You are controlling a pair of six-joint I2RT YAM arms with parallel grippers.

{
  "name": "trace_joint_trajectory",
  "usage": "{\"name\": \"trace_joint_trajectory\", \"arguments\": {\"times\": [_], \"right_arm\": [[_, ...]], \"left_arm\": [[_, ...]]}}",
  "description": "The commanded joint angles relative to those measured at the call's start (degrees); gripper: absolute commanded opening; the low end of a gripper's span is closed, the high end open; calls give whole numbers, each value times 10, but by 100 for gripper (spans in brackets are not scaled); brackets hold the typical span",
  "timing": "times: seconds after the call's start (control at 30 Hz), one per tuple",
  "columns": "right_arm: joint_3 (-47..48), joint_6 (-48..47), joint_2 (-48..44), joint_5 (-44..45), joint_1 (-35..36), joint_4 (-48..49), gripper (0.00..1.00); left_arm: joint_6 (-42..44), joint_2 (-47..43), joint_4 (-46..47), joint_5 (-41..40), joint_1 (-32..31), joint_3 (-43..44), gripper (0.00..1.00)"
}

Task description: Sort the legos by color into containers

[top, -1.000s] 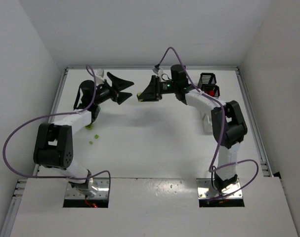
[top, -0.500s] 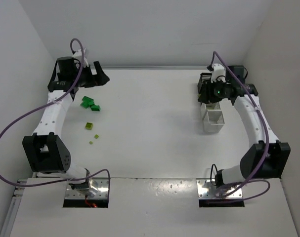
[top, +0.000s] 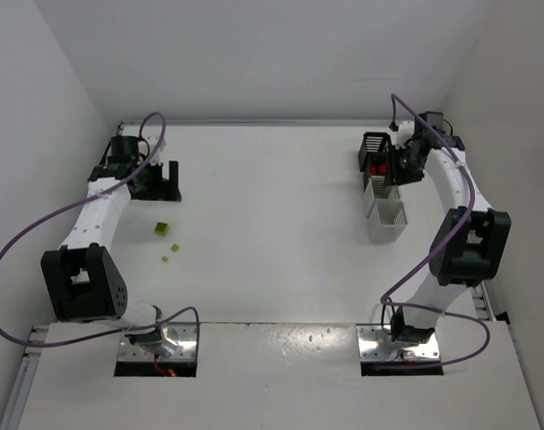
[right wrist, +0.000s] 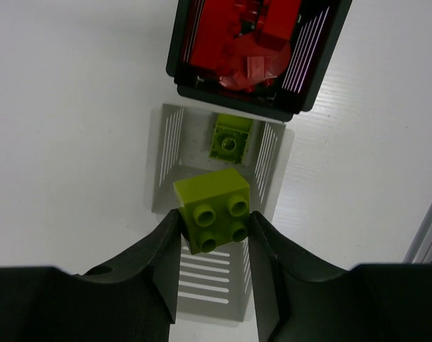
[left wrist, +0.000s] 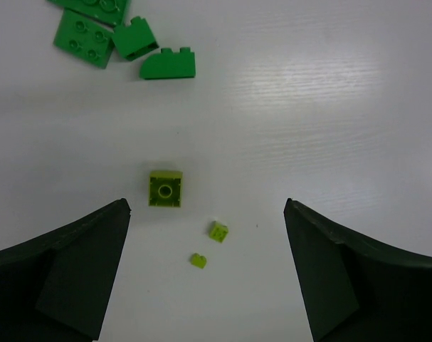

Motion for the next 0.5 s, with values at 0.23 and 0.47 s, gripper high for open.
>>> {"name": "trace_joint_trajectory", "arguments": {"times": [0.23, 0.47], "right_arm": [[24, 16, 14, 6, -2, 14, 0], [5, 22, 9, 0, -2, 13, 33]], "left_arm": [[21, -31, -8, -60, 8, -28, 100], [56, -18, -35, -47, 18, -28, 100]]}}
